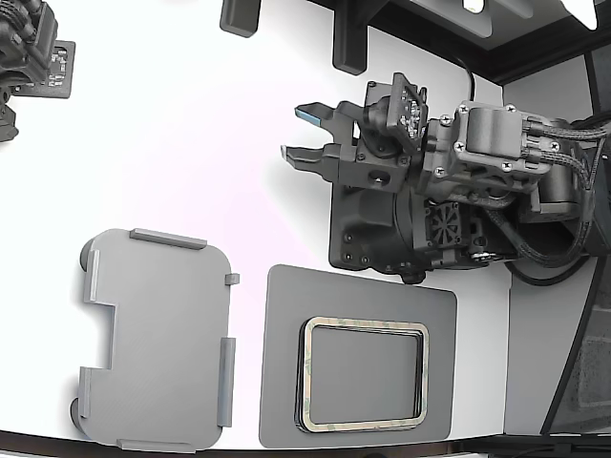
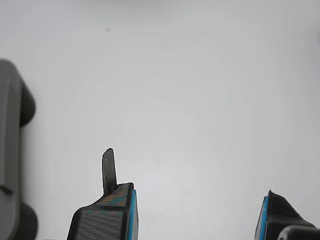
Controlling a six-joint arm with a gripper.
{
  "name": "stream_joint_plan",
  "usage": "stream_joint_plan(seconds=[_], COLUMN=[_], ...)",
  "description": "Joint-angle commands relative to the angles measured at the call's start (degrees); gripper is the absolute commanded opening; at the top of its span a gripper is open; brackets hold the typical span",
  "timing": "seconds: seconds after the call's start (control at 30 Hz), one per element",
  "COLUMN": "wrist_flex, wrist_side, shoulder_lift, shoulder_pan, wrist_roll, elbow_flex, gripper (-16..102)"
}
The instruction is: Move top rectangular frame to the holder.
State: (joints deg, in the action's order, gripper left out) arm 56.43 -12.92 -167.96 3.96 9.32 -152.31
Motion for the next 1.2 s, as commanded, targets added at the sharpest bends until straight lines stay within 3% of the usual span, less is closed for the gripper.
stream_joint_plan(seconds=[0.0, 0.17, 0.33, 0.4, 0.67, 0.8, 0.9, 1.17], wrist_flex=[-9.67, -8.35, -10.11, -5.89, 8.44, 14.85, 19.6, 27.77], wrist_side=[7.03, 3.43, 2.9, -0.53, -3.78, -7.65, -7.29, 0.62], shoulder_lift=[7.82, 10.99, 11.34, 14.77, 21.18, 25.84, 30.32, 40.52], shoulder_pan=[0.44, 5.98, 7.03, 11.95, 31.03, 41.75, 47.11, 56.43], wrist_roll=[-4.57, -2.64, -2.72, 2.37, 21.8, 31.9, 37.09, 48.08], elbow_flex=[7.82, 11.07, 11.16, 15.03, 22.76, 25.84, 28.56, 33.84], gripper=[100, 100, 100, 100, 100, 99, 100, 100])
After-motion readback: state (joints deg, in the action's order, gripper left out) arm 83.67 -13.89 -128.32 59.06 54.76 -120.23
